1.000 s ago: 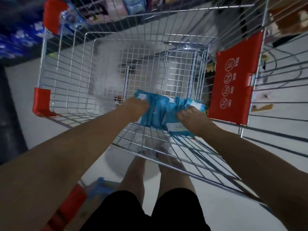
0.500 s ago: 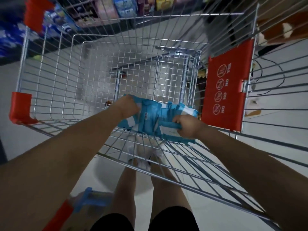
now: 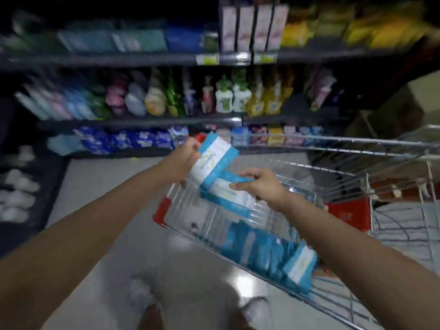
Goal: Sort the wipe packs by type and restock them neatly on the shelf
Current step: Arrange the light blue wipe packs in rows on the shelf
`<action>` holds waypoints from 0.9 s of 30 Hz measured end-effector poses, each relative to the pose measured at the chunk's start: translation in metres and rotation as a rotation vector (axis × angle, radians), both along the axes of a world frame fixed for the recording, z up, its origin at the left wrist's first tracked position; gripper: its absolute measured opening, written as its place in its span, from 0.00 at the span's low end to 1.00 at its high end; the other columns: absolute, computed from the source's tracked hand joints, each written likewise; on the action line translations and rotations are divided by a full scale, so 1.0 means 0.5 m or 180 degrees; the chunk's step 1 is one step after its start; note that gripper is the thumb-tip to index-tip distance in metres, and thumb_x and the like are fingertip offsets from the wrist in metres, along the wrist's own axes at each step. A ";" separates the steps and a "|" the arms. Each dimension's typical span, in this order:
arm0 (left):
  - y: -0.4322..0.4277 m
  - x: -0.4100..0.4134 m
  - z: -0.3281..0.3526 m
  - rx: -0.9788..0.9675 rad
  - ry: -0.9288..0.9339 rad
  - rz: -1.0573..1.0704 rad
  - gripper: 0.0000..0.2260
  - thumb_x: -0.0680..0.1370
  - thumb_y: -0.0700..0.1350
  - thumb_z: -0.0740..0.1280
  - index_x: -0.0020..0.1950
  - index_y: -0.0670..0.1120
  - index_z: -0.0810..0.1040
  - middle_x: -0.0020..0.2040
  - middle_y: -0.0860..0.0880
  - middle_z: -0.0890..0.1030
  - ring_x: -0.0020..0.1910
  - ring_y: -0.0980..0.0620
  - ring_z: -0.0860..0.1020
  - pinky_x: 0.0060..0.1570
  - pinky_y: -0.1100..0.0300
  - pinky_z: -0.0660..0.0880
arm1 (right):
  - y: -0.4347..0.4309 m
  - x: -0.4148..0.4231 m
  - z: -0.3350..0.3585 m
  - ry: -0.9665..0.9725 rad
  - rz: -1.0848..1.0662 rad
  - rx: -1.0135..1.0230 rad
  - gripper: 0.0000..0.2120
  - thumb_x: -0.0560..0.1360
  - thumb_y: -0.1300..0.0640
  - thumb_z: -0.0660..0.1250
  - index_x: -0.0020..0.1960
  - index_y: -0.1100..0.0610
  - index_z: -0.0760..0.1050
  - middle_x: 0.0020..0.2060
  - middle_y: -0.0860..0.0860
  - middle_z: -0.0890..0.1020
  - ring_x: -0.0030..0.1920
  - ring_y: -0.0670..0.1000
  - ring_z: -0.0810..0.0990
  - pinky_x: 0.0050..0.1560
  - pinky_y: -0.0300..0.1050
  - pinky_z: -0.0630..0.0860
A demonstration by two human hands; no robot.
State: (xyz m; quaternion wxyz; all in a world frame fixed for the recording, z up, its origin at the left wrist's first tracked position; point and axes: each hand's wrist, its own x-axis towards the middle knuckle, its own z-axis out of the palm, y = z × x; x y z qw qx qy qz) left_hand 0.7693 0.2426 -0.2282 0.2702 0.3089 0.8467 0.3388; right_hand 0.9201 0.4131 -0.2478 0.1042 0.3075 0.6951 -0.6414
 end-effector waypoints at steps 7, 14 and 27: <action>-0.266 -0.237 0.217 0.1303 -0.0594 0.0901 0.12 0.79 0.41 0.65 0.61 0.45 0.69 0.41 0.44 0.77 0.17 0.60 0.68 0.15 0.69 0.60 | -0.230 -0.346 0.234 0.0724 0.0225 -0.0571 0.13 0.63 0.65 0.75 0.47 0.60 0.82 0.41 0.56 0.85 0.39 0.52 0.83 0.46 0.46 0.78; -0.519 -0.488 0.360 0.1750 -0.1021 0.0868 0.09 0.73 0.34 0.70 0.52 0.39 0.76 0.36 0.48 0.80 0.20 0.58 0.70 0.16 0.67 0.62 | -0.402 -0.656 0.368 0.1179 0.0407 -0.0798 0.22 0.62 0.66 0.71 0.57 0.62 0.79 0.51 0.59 0.83 0.50 0.59 0.82 0.53 0.54 0.77; -0.591 -1.025 0.401 0.2328 -0.0215 0.1750 0.03 0.77 0.40 0.67 0.50 0.44 0.76 0.44 0.52 0.84 0.40 0.54 0.82 0.36 0.59 0.81 | -0.456 -1.223 0.403 0.1510 0.0164 -0.0827 0.15 0.72 0.69 0.66 0.58 0.64 0.78 0.50 0.62 0.83 0.49 0.60 0.82 0.55 0.59 0.77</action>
